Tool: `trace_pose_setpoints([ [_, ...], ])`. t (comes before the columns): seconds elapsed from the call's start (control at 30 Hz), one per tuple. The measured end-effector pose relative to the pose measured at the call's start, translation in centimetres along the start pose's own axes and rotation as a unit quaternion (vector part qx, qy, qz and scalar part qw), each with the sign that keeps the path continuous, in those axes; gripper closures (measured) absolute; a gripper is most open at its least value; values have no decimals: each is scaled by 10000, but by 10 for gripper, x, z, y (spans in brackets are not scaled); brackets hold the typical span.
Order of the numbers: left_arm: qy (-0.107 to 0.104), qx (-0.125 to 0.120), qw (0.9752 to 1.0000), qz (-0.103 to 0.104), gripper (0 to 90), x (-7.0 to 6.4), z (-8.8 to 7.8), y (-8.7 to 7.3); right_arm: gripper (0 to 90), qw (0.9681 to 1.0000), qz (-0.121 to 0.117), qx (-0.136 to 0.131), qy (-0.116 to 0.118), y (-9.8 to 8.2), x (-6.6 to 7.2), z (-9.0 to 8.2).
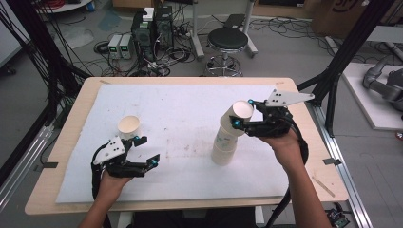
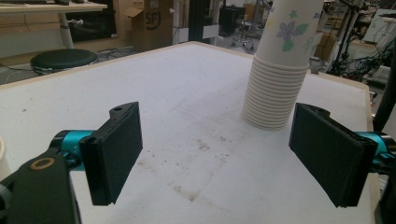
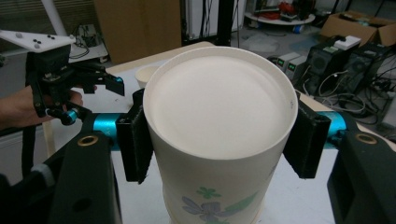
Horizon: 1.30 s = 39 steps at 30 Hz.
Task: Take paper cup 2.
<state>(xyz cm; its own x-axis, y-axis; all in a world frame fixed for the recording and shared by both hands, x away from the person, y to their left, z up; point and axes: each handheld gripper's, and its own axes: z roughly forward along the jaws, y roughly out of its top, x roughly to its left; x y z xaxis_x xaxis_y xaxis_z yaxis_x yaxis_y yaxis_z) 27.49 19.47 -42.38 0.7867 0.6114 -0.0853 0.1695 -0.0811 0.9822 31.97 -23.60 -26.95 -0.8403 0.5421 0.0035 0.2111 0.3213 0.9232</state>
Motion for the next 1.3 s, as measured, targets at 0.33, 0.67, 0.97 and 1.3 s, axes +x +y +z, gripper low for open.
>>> trace_pose_setpoints([
  [0.33,-63,-48,10000,-15,175,-2,1,0,368,9996,-56,-146,-227,1,0,-32],
  [0.67,-252,-138,9996,33,169,-6,5,2,366,9996,87,-99,-239,-31,2,-61],
  [0.97,-227,-169,9996,42,162,-6,5,2,365,9990,245,-14,-375,-69,4,-66],
  [1.3,-323,-168,9993,53,162,-10,10,2,364,9992,167,145,-323,-88,8,-60],
])
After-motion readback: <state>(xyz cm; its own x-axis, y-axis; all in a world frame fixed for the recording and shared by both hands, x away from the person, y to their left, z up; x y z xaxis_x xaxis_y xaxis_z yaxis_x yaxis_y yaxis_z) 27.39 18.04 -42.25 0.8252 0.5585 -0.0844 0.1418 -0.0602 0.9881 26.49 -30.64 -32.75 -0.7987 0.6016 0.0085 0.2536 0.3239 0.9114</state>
